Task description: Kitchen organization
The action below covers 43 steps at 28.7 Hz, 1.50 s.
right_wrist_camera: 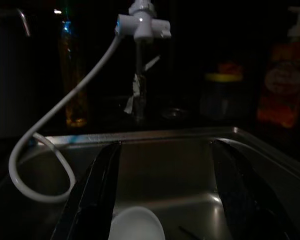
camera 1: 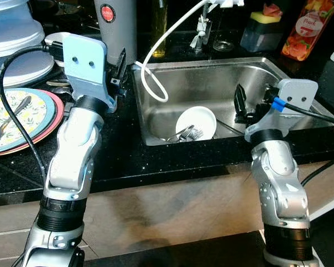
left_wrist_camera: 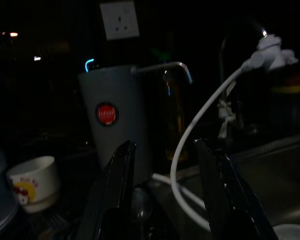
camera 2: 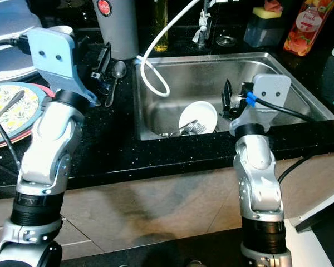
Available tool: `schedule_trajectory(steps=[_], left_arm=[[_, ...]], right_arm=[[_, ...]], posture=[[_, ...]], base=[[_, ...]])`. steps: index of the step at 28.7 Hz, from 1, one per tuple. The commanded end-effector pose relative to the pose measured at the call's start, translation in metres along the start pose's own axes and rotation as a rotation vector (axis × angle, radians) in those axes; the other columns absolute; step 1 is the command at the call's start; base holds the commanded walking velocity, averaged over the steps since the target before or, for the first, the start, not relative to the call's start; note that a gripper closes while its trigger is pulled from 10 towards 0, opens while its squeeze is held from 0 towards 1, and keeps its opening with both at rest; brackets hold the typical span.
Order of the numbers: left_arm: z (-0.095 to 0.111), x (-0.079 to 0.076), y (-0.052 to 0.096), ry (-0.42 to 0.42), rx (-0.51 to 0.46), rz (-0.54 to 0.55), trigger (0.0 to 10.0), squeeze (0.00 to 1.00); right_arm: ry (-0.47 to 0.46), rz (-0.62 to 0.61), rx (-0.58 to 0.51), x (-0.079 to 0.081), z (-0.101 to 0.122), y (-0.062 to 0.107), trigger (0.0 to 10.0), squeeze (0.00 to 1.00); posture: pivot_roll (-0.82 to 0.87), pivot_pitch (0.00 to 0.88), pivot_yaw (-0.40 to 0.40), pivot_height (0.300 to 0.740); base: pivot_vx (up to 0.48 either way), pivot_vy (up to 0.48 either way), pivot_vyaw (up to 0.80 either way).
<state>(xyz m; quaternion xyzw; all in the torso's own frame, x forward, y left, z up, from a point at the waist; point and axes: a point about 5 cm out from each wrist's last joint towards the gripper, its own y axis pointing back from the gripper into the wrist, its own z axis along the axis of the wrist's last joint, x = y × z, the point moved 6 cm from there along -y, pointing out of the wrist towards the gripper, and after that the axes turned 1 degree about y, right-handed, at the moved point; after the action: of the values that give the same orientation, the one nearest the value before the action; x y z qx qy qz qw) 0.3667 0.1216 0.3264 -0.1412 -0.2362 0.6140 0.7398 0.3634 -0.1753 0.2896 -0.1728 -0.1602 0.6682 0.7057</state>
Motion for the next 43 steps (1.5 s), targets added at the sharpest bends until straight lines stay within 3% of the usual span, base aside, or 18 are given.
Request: schedule_trajectory(steps=[1, 13, 33, 43], left_arm=[[-0.007, 0.006, 0.005, -0.013, 0.028, 0.018, 10.0, 0.0], [-0.016, 0.008, 0.008, -0.033, 0.056, 0.041, 10.0, 0.0], [-0.019, 0.009, 0.007, -0.024, 0.067, 0.062, 10.0, 0.0], [-0.022, 0.011, 0.007, -0.017, 0.079, 0.071, 10.0, 0.0]], right_arm=[[0.001, 0.003, 0.007, 0.0, -0.003, 0.0, 10.0, 0.0], [0.005, -0.002, 0.007, -0.004, -0.005, -0.001, 10.0, 0.0], [-0.011, -0.002, 0.011, -0.004, -0.006, -0.003, 10.0, 0.0], [-0.012, -0.003, 0.014, -0.004, -0.006, -0.002, 10.0, 0.0]], posture=[[0.08, 0.141, -0.014, 0.74], [0.07, 0.097, -0.016, 0.74], [0.07, 0.092, -0.016, 0.74], [0.07, 0.099, -0.015, 0.74]], base=[[0.0, 0.0, 0.0], [0.0, 0.0, 0.0], [0.0, 0.0, 0.0], [0.0, 0.382, 0.0]])
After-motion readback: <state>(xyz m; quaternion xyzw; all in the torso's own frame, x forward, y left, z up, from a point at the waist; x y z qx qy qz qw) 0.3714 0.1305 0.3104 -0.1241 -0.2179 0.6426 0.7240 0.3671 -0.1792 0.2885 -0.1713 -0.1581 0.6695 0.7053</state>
